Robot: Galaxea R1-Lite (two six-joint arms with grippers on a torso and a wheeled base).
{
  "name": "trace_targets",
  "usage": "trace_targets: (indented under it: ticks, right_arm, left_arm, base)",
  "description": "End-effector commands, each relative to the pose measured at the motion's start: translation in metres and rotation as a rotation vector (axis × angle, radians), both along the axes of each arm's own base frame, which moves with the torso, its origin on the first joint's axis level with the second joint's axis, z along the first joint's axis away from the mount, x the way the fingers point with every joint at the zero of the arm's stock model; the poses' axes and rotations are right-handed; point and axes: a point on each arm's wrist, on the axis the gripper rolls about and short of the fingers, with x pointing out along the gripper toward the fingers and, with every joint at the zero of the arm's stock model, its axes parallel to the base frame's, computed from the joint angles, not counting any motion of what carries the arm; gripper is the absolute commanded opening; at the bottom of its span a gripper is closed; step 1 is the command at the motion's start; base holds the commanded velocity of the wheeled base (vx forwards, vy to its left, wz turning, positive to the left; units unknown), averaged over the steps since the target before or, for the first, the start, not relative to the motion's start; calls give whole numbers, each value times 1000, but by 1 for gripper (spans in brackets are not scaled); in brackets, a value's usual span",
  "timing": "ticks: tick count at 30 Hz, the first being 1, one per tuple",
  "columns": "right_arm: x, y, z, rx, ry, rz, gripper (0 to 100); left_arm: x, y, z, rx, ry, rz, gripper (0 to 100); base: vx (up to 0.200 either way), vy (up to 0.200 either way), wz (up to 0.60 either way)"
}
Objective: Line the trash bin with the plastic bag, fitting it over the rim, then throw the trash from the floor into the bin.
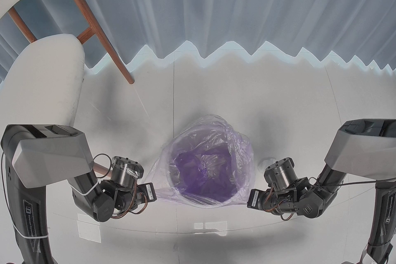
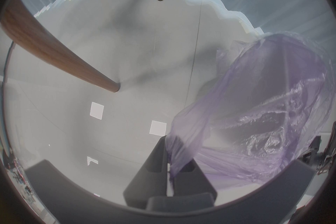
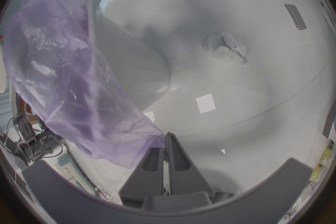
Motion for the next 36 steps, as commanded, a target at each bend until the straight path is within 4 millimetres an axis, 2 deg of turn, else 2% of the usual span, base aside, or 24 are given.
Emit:
trace_targets:
  ticks: [1,6,12,13,15,16,19,22,24,27,29,32,34,36]
  right_arm:
    - [3,-4,-5,-12,10,-19,0]
    - [12,-9,-3,7,-15,-49,0]
    - [16,-20,-2,9,-33,-91,0]
    - [15,-21,-1,8,-30,-93,100]
    - [12,-23,0,7,-29,-93,100]
    - [10,-24,4,11,-34,-94,100]
    - [5,-26,12,29,-45,-104,100]
    - [-10,-32,34,97,-101,-123,100]
    - [-17,-36,41,111,-121,-115,100]
    - [-27,-41,56,153,-169,-88,100]
    - [-35,-47,77,214,-236,-37,100]
    - [-34,-52,89,234,-292,0,100]
    - [-27,-55,99,218,-365,45,100]
    - [-19,-55,105,204,-409,66,100]
  left_arm:
    - [1,0,-1,5,-1,-2,0]
    - [10,-5,5,-16,-63,5,0]
    - [9,-9,7,-16,-90,3,0]
    - [8,-10,7,-18,-94,0,0]
    - [6,-12,7,-21,-91,-10,0]
    - [3,-12,7,-21,-88,-16,100]
    - [1,-17,9,-31,-107,-29,100]
    - [-3,-20,13,-49,-153,-38,100]
    - [-6,-19,13,-57,-173,-38,100]
    - [-14,-15,14,-74,-217,-40,100]
    - [-29,-8,22,-103,-279,-43,100]
    - [-40,-4,32,-124,-320,-46,100]
    - [-54,0,44,-145,-358,-54,100]
    - [-60,3,51,-158,-383,-56,100]
  base:
    - [0,0,0]
    - [0,0,0]
    - [0,0,0]
    - [0,0,0]
    - [0,0,0]
    - [0,0,0]
    - [0,0,0]
    - [0,0,0]
    - [0,0,0]
    - [0,0,0]
    - [0,0,0]
    - [0,0,0]
    - [0,0,0]
    - [0,0,0]
